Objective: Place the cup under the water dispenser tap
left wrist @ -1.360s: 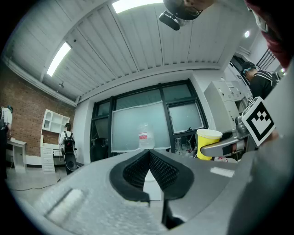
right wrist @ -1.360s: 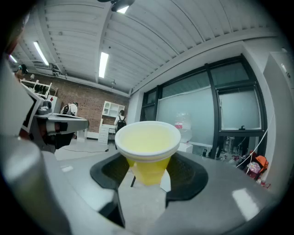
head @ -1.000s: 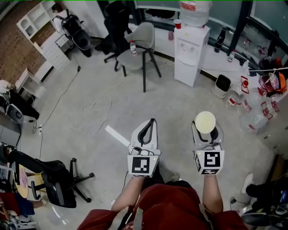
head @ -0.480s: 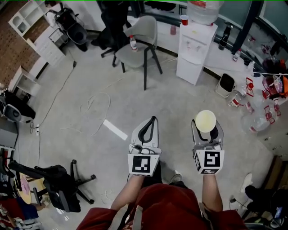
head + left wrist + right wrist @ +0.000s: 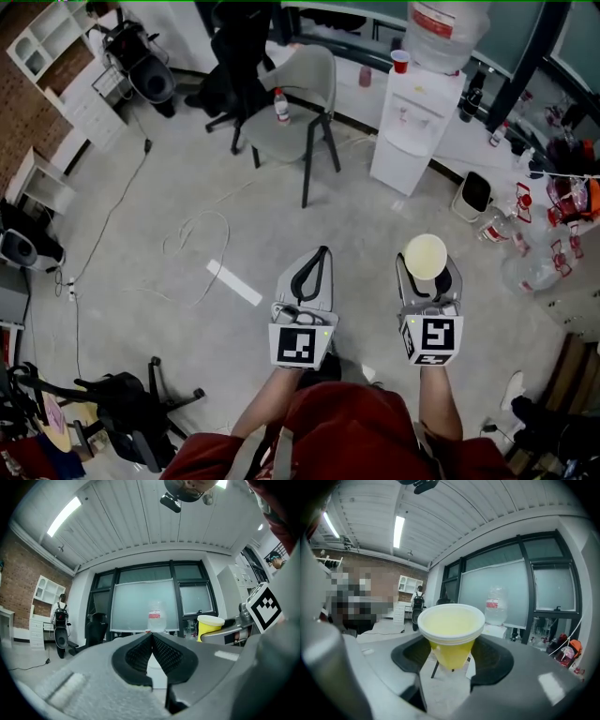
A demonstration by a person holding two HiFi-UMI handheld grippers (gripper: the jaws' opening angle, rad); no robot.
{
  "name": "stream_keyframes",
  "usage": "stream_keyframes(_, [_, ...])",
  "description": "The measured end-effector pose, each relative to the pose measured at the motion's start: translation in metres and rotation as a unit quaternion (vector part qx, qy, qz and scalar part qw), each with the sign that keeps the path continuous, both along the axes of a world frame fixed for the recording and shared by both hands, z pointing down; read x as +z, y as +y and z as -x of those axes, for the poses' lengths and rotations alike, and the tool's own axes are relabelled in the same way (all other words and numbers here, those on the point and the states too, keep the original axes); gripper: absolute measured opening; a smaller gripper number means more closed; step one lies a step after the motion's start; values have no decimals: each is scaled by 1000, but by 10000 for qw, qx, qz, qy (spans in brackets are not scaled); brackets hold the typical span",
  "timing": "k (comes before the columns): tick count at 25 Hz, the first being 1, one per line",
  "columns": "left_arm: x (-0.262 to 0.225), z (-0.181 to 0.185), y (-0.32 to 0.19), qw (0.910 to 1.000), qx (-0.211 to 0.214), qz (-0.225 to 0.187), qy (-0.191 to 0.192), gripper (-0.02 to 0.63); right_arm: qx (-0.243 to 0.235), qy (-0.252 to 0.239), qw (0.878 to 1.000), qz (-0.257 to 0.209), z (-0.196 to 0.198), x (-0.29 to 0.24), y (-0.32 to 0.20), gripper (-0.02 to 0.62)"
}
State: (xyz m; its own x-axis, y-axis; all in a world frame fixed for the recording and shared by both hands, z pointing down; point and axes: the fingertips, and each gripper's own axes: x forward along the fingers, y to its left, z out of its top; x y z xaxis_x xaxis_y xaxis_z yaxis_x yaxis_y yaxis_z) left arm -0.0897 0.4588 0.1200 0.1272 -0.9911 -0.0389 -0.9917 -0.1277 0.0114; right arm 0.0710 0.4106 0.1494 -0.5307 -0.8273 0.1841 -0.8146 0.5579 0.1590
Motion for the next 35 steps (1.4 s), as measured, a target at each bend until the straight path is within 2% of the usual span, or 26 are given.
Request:
stream_keyframes(7, [-5,45,-39,9998,202,-83,-11,-5,196,-10,9998,-72,43,-3,-32,265])
stream_keyframes(12, [-7,60,-59,9995,296,-122,-11,-5,302,-35,9995,-116,55,-4,-48,265])
stream_keyframes(22, [5,55,-111,9987,501,-32,-59,-5,426,-170,9989,-54,56,10,-99,267])
stream_keyframes(35, [13,24,-261,9983,527,177,-170,-5,444,-235,9986,192,20,29,-246,267])
